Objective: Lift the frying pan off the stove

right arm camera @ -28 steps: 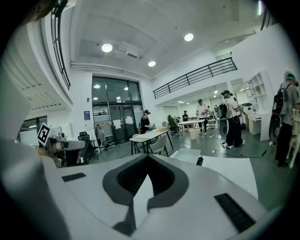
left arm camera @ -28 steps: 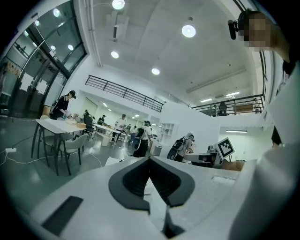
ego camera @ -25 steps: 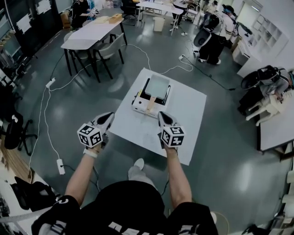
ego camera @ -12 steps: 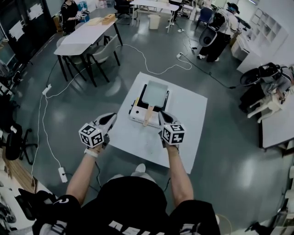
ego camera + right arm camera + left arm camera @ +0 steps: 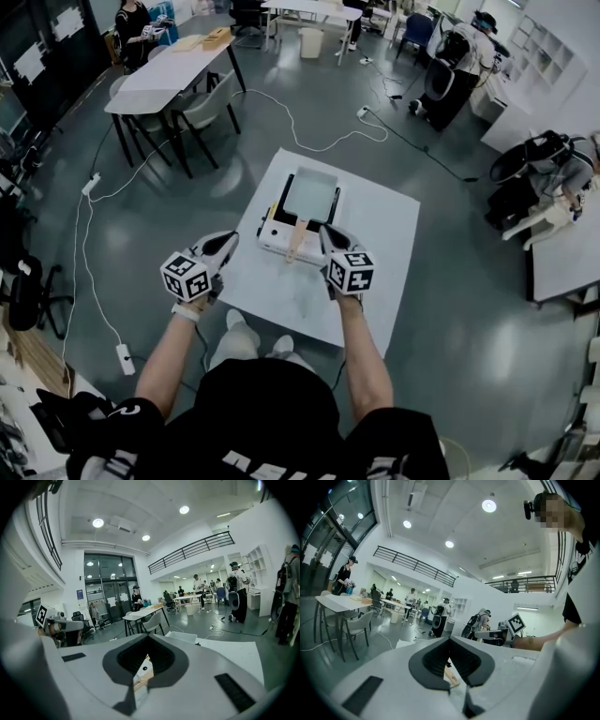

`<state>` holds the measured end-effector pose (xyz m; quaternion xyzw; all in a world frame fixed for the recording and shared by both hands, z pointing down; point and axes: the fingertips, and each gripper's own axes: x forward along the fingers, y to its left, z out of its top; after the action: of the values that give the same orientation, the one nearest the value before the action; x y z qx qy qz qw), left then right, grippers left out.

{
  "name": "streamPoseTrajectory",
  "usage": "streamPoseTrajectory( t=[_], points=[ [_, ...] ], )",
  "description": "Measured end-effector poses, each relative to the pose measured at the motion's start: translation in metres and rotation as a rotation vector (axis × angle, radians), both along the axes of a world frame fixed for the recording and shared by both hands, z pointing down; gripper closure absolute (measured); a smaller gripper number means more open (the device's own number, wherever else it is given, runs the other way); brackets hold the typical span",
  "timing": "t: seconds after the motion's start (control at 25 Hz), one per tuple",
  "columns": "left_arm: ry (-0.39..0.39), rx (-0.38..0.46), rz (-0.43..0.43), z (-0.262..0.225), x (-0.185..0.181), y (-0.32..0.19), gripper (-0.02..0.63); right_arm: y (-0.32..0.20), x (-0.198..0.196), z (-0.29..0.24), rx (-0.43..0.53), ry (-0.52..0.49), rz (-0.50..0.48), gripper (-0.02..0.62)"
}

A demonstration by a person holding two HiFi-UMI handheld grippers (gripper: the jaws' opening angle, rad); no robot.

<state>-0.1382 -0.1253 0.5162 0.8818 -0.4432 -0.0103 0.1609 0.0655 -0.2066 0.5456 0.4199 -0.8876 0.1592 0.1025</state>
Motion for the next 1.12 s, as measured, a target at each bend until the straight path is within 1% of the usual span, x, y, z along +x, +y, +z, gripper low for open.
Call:
streamPoseTrajectory(
  t=[0.16, 0.36, 0.52, 0.68, 1.12],
  points=[
    [0.003, -0.003, 0.026, 0.002, 0.013, -0.005, 0.609, 0.000, 0.011, -0.001, 0.001, -0.011, 0.023, 0.600],
    [-0.015, 0.004, 0.075, 0.007, 0.028, -0.013, 0.609, 0.001, 0.022, 0.003, 0.008, -0.001, 0.052, 0.600],
    [-0.011, 0.006, 0.099, 0.007, 0.038, -0.019, 0.609, 0.001, 0.028, 0.003, 0.007, -0.010, 0.064, 0.600],
    [-0.008, 0.002, 0.121, 0.011, 0.047, -0.023, 0.609, 0.002, 0.035, 0.005, 0.003, 0.003, 0.076, 0.600],
    [-0.019, -0.046, 0.157, 0.032, 0.056, -0.038, 0.608, -0.006, 0.035, 0.022, -0.029, 0.024, 0.083, 0.600]
  ],
)
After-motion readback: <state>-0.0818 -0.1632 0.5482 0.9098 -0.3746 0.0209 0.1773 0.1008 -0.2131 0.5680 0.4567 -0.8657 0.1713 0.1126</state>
